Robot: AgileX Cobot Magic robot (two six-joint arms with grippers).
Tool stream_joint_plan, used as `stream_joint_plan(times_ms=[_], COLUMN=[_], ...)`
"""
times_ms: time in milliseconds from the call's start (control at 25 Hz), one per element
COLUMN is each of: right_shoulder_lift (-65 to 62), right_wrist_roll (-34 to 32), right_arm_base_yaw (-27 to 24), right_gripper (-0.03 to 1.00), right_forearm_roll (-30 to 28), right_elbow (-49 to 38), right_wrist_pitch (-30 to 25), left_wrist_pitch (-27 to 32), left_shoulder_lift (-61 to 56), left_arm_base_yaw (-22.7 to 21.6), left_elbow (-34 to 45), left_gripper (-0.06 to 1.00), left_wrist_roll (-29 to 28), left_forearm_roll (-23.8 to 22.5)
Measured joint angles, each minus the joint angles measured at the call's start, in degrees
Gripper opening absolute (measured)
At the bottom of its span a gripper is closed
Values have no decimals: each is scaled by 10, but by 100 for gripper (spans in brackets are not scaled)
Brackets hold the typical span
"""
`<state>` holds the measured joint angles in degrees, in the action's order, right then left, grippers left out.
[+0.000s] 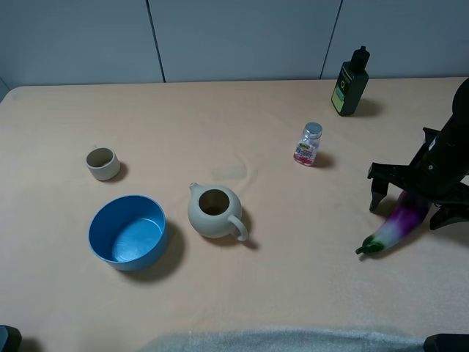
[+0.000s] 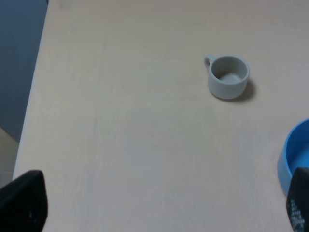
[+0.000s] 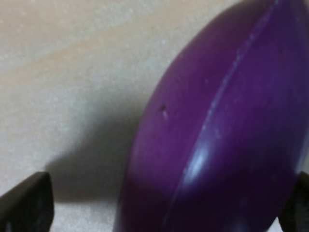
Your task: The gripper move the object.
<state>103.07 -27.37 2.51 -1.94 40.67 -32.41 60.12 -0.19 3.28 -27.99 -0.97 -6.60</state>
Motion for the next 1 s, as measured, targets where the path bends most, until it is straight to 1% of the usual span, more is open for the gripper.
stream_joint_plan(times_ms=[40, 160, 280, 1000], right_shoulder_lift=[0, 1, 1, 1], right_wrist_roll=[0, 0, -1, -2], right_arm_base_yaw=[0, 0, 0, 0], right_gripper=[64, 50, 38, 38], right_forearm_roll=[0, -1, -1, -1], right_elbow=[0, 0, 0, 0], right_wrist_pitch=[1, 4, 5, 2], left_wrist_pitch=[0, 0, 0, 0], left_shoulder_lift=[0, 0, 0, 0], left_arm_base_yaw=[0, 0, 0, 0], left_elbow=[0, 0, 0, 0], left_gripper=[99, 99, 99, 99], left_wrist_roll=[0, 0, 0, 0], left_forearm_roll=[0, 0, 0, 0])
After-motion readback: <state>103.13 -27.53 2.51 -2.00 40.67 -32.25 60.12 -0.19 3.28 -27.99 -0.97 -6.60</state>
